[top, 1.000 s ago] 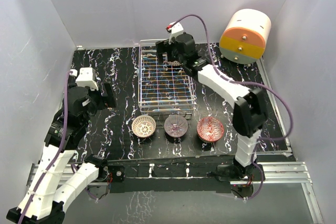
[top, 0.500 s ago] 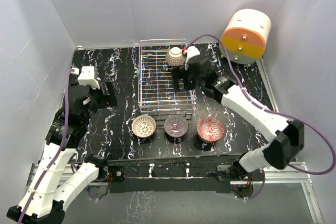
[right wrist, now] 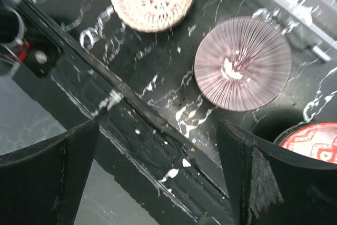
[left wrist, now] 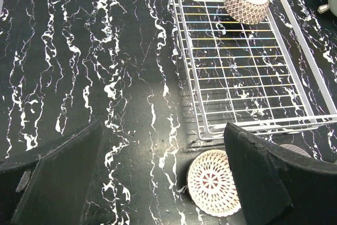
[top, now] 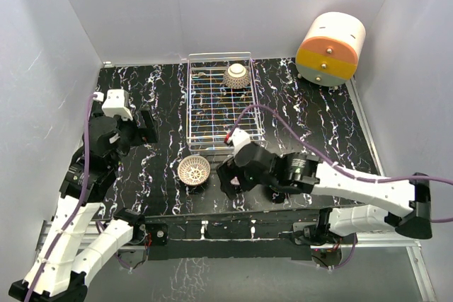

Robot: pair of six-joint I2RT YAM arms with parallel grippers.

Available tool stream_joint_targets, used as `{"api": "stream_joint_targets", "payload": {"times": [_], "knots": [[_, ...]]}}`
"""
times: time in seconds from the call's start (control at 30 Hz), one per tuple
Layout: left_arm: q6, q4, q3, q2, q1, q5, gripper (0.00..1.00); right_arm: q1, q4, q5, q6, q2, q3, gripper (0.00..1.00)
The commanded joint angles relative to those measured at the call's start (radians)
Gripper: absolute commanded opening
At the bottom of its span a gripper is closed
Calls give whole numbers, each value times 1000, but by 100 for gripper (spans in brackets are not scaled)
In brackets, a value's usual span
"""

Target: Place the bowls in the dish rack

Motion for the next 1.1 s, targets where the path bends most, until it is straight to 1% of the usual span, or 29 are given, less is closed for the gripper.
{"api": "stream_joint_targets", "payload": {"times": [0.0, 0.13, 0.3, 0.37, 0.6, 0.77, 0.9, 1.07], "knots": [[-8, -21, 34, -26, -4, -34, 97, 58, 34, 116, 72, 43, -76, 96], [-18, -54, 64, -46, -4, -38, 97, 57, 153, 164, 30, 76, -136, 94], [-20, -96, 70, -66, -4, -46, 97, 58, 202, 230, -33, 177, -122, 94], [-22, -109, 70, -74, -4, -51, 97, 57, 229, 254, -52, 203, -127, 92], [-14, -126, 69, -92, -4, -70, 97, 57, 294, 221, -81, 281, -159, 88], [-13, -115, 61, -88, -4, -64, 97, 54, 329, 245, -73, 336, -177, 86], [-8, -112, 65, -82, -4, -67, 97, 50, 360, 253, -80, 359, -186, 78], [-7, -118, 66, -81, -4, -71, 97, 42, 377, 255, -88, 390, -196, 77]]}}
